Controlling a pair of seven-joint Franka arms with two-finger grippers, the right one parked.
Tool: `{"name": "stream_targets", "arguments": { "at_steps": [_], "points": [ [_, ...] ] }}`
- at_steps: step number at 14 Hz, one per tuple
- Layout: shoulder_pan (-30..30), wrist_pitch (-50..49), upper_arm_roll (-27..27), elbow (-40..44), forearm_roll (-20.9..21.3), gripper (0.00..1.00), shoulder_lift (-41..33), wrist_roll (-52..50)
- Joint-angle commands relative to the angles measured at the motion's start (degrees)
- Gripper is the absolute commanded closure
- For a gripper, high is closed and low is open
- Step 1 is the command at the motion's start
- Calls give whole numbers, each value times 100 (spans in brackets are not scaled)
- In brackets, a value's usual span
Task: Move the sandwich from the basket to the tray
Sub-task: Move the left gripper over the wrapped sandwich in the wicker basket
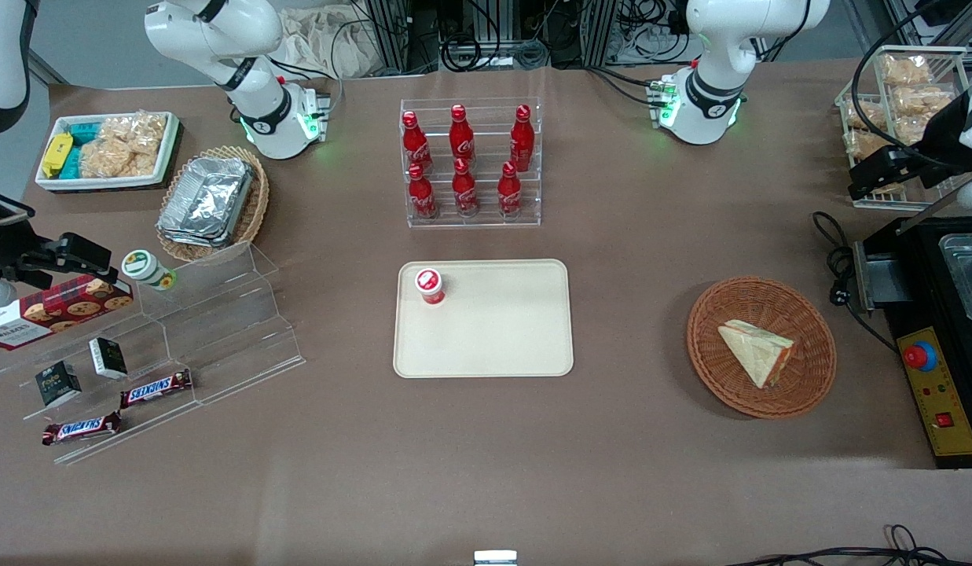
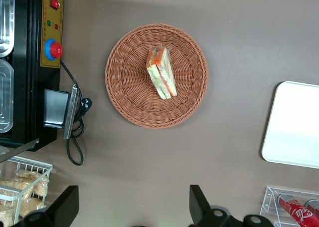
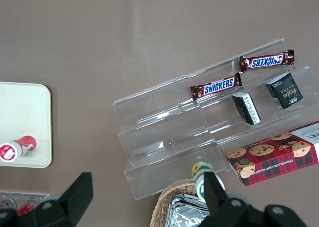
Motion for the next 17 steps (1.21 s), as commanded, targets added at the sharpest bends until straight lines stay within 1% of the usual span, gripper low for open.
{"name": "stream_targets", "arguments": {
  "at_steps": [1,3,5,6,7,8,10,14,16,17],
  "points": [
    [-63,8,57,-59,-21,0,-59,110],
    [-28,-1,49,54,-38,0,53,557],
    [16,77,66,20,-73,0,106,542],
    [130,87,66,45,-195,0,289,541],
    [261,122,75,45,-440,0,500,506],
    [410,226,75,37,-530,0,711,445],
    [648,691,75,-33,-566,0,1141,348],
    [676,1666,75,-156,-697,0,1968,-161],
    [667,2237,75,-314,-890,0,2416,-223],
    [667,2588,66,-393,-908,0,2610,-223]
  ]
}}
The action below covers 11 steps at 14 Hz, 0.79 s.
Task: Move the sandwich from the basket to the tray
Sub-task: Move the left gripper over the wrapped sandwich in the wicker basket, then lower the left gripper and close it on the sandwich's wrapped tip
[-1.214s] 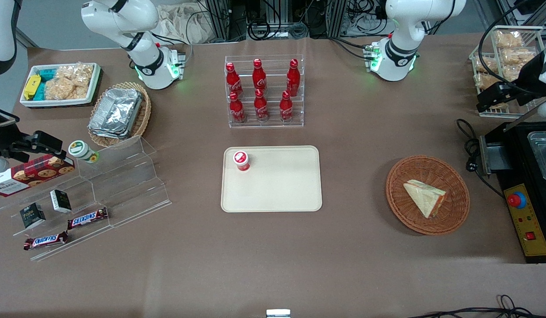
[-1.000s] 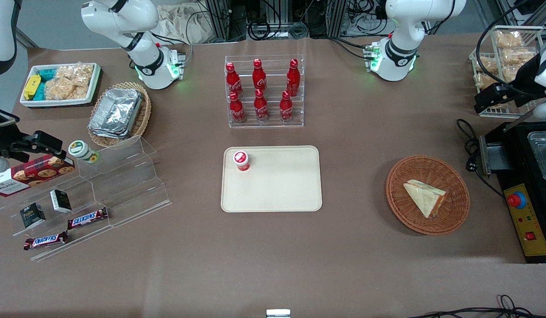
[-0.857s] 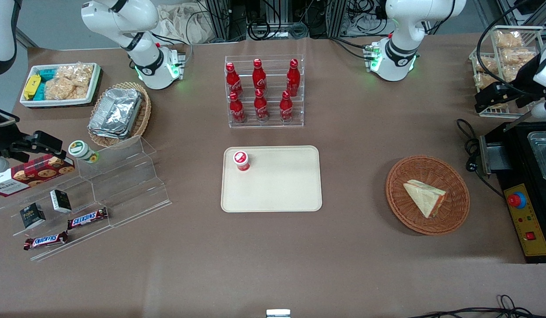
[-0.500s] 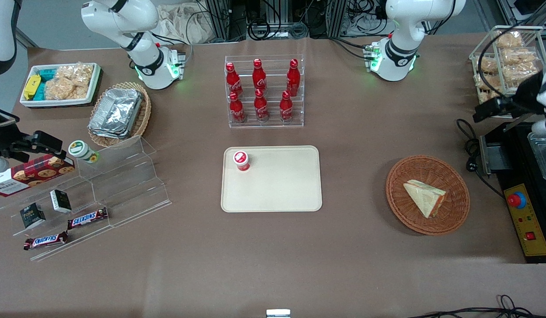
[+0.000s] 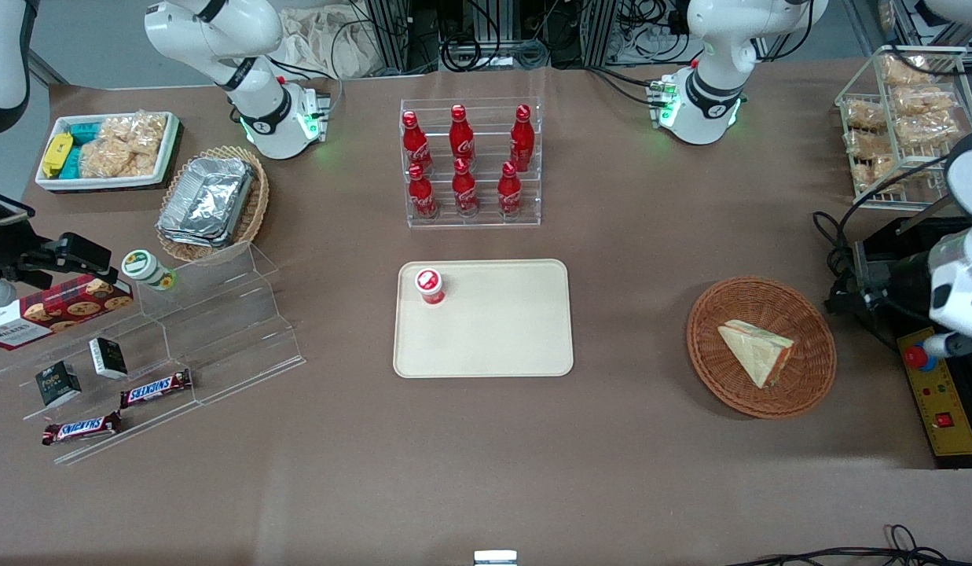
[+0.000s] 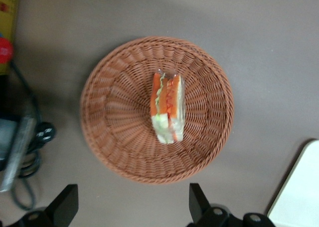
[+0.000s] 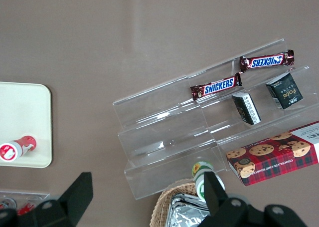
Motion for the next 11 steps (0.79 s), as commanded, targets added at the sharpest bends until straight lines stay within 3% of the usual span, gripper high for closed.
{"name": "stream_targets", "arguments": {
  "at_steps": [1,10,11],
  "points": [
    [-14,690,-42,-169,-124,0,461,-126],
    [-58,2123,-262,-318,-625,0,1421,-152],
    [-58,2159,-262,-336,-625,6,1439,-152]
  ]
}}
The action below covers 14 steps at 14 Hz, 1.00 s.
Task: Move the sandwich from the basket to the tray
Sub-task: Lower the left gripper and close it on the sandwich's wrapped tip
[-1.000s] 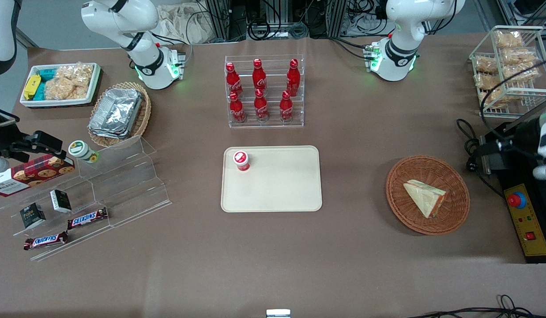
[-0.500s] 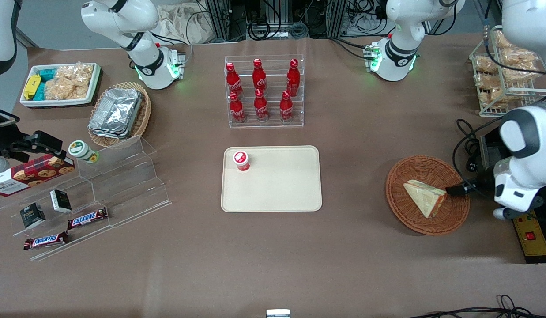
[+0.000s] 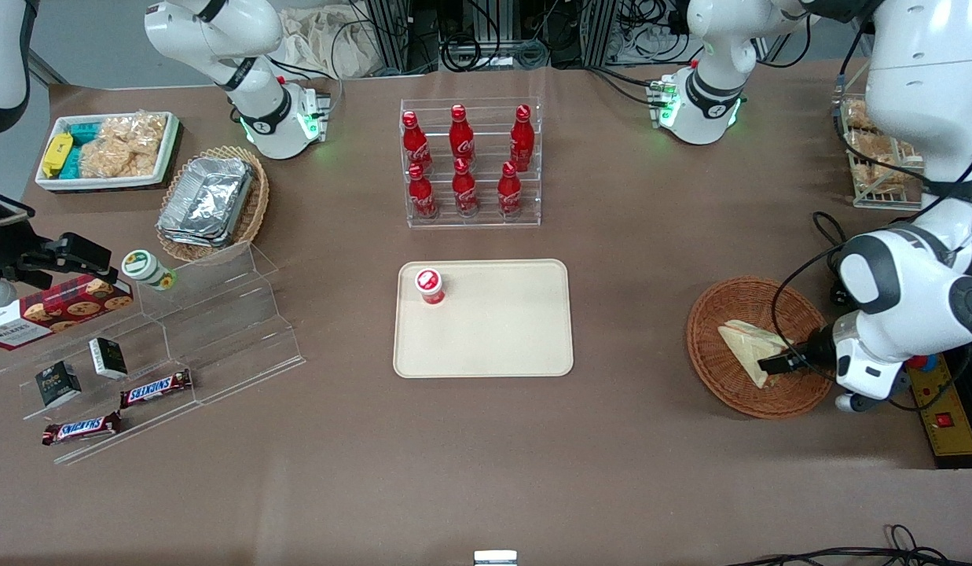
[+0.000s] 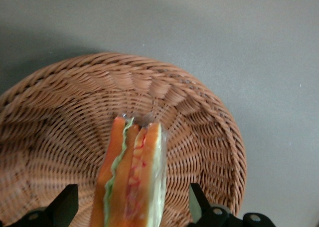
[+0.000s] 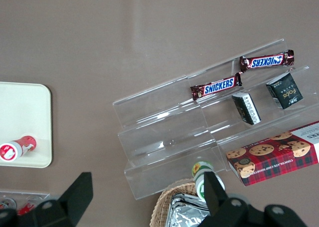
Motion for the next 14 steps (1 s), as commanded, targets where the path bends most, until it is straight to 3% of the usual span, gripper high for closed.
{"name": "stream_targets", "arguments": {
  "at_steps": [1,4,6,8,12,14],
  "points": [
    [-27,174,4,-109,-84,18,-5,-70],
    [-62,113,4,-101,-75,61,-13,-1],
    [-71,17,4,-101,-49,81,-101,9],
    [-71,-159,4,-57,-23,87,-311,9],
    [-71,-1307,13,320,48,85,-1136,-44],
    [-149,-1958,4,453,336,85,-1628,-114]
  ]
}}
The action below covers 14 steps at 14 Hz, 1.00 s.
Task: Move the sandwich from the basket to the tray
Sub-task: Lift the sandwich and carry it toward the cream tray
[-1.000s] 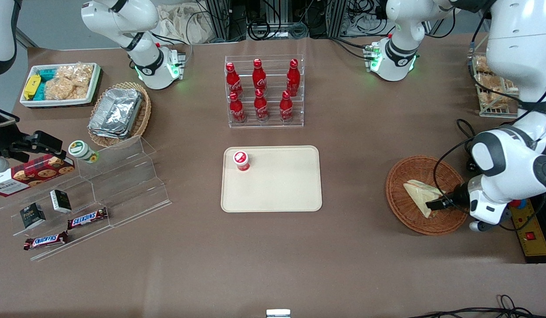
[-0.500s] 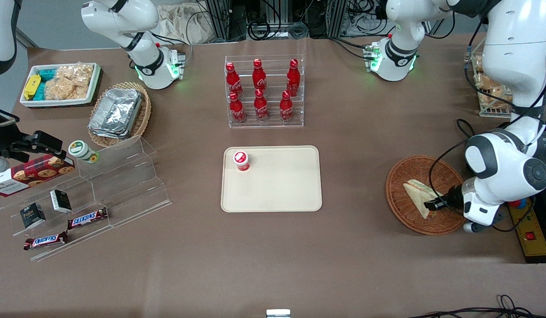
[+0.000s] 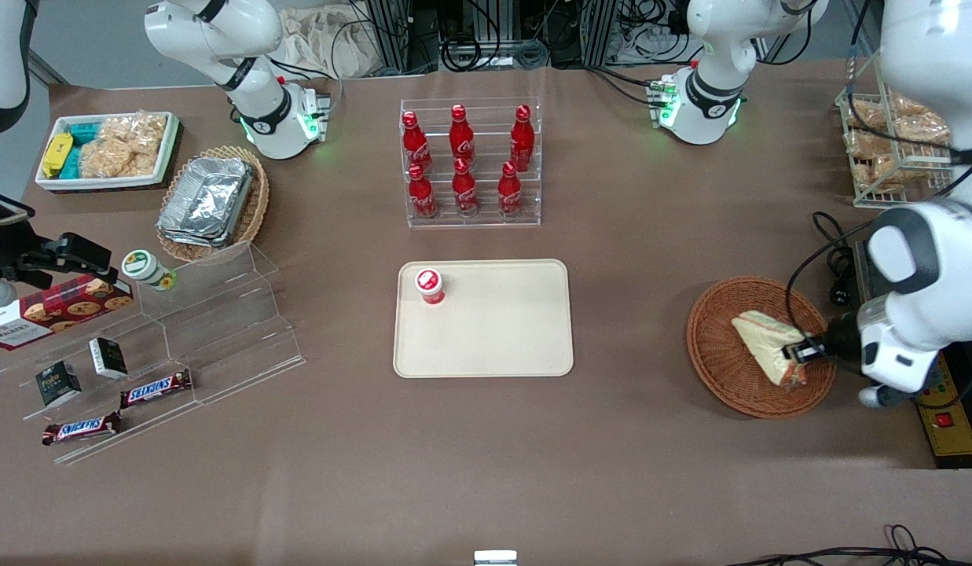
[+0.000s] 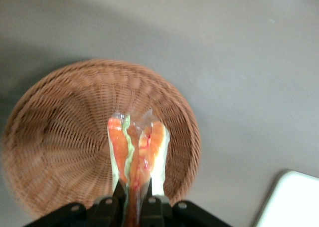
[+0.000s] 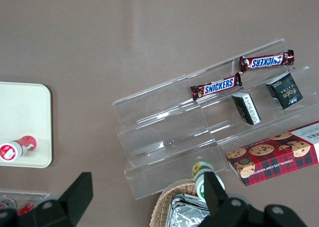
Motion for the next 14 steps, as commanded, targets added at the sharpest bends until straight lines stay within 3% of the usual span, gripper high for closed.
{"name": "stream_targets", "arguments": {
  "at_steps": [1,5,7,11,14],
  "points": [
    [-168,-866,25,67,447,85,-763,-292],
    [-843,-2263,-45,716,1133,85,-1064,-1161],
    [-1378,-2809,-45,1077,1240,84,-1064,-1758],
    [-2355,-2786,-36,1114,1231,85,-959,-3129],
    [-2795,-2094,-36,1070,1135,85,-486,-3911]
  ]
}}
